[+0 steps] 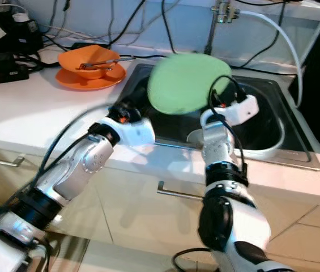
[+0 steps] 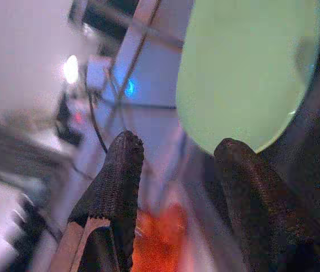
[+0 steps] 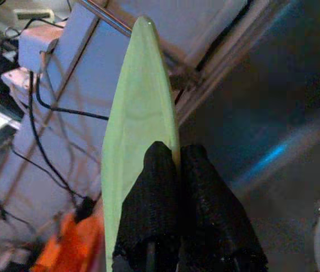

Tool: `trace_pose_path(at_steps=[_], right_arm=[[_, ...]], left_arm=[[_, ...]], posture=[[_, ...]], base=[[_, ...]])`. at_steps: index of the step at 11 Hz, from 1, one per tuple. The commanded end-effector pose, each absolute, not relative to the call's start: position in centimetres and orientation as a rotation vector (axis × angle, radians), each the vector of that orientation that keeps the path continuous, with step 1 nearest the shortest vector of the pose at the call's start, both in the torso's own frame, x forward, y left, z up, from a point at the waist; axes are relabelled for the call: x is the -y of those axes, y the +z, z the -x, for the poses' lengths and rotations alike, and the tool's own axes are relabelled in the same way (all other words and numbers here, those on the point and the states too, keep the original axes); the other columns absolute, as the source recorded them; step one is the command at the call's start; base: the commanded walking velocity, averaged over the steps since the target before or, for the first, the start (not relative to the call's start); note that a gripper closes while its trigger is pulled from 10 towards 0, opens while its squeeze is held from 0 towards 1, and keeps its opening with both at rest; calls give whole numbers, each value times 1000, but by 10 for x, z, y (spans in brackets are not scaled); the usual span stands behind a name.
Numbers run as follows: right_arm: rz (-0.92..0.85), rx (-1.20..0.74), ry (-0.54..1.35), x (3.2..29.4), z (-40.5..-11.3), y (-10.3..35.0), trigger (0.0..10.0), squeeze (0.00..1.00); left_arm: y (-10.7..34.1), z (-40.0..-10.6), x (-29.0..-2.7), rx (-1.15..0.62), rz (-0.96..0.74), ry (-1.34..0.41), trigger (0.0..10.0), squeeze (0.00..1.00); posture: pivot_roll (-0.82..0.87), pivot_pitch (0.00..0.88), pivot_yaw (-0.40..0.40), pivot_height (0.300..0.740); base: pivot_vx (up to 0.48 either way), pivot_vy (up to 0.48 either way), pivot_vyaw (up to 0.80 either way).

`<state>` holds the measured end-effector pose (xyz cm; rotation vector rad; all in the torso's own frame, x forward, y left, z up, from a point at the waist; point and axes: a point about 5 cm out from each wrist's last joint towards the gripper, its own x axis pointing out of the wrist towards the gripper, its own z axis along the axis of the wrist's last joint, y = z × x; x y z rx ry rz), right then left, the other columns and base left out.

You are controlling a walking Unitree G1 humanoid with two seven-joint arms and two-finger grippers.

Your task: Kitchen organization

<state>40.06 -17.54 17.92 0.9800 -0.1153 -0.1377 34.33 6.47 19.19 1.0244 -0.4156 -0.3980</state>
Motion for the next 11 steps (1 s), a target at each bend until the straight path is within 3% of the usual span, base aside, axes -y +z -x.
trace_pose_path(at_steps=[1, 2, 4, 8, 11], right_arm=[[-875, 185, -127, 179, -405, 200, 5804, 0], [-815, 177, -128, 180, -405, 198, 10000, 0], [-632, 137, -107, 176, -405, 190, 10000, 0], [-423, 89, -58, 169, -408, 189, 10000, 0], [-229, -68, -15, 157, -407, 170, 10000, 0]], left_arm=[[185, -347, -74, 292, -776, -386, 10000, 0], [182, -347, -77, 230, -619, -376, 10000, 0], [176, -344, -73, 71, -171, -454, 10000, 0], [182, -334, -64, -11, -98, -584, 10000, 0], [184, -323, -61, -83, -88, -670, 10000, 0]], posture=[[251, 0, -44, 740], [248, 0, -43, 740], [251, 0, -46, 740], [266, 0, -56, 740], [290, 0, -65, 740]], base=[[0, 0, 0], [0, 0, 0], [0, 0, 0], [0, 0, 0], [0, 0, 0]])
